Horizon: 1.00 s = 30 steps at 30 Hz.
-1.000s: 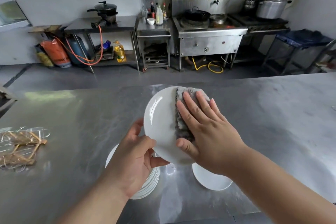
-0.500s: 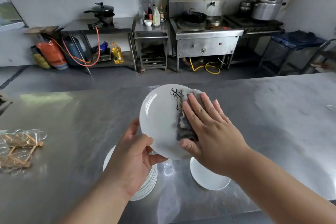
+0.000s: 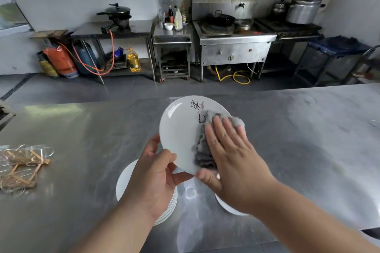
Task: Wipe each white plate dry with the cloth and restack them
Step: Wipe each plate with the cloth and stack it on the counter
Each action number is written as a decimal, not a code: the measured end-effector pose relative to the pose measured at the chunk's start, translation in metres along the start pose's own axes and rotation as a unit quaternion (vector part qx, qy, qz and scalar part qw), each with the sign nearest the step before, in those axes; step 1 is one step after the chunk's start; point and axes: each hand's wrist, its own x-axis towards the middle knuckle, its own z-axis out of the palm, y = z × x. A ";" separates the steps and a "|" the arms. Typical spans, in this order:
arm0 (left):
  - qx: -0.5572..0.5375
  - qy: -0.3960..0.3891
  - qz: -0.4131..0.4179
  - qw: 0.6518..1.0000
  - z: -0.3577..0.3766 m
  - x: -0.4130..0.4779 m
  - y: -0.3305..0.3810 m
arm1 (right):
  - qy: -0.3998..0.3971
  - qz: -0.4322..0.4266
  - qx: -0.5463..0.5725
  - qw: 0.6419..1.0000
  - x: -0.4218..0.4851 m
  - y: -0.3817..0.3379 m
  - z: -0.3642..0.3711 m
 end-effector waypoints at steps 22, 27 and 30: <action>0.118 -0.072 -0.017 0.990 -0.002 -0.015 0.001 | 0.123 -0.148 0.003 0.981 0.031 0.012 -0.014; 0.122 -0.066 -0.026 0.990 -0.006 -0.014 0.006 | 0.057 -0.026 0.011 0.998 0.024 0.016 0.000; 0.157 -0.075 -0.033 0.984 -0.006 -0.013 -0.002 | 0.071 -0.142 0.073 0.985 0.016 -0.002 0.013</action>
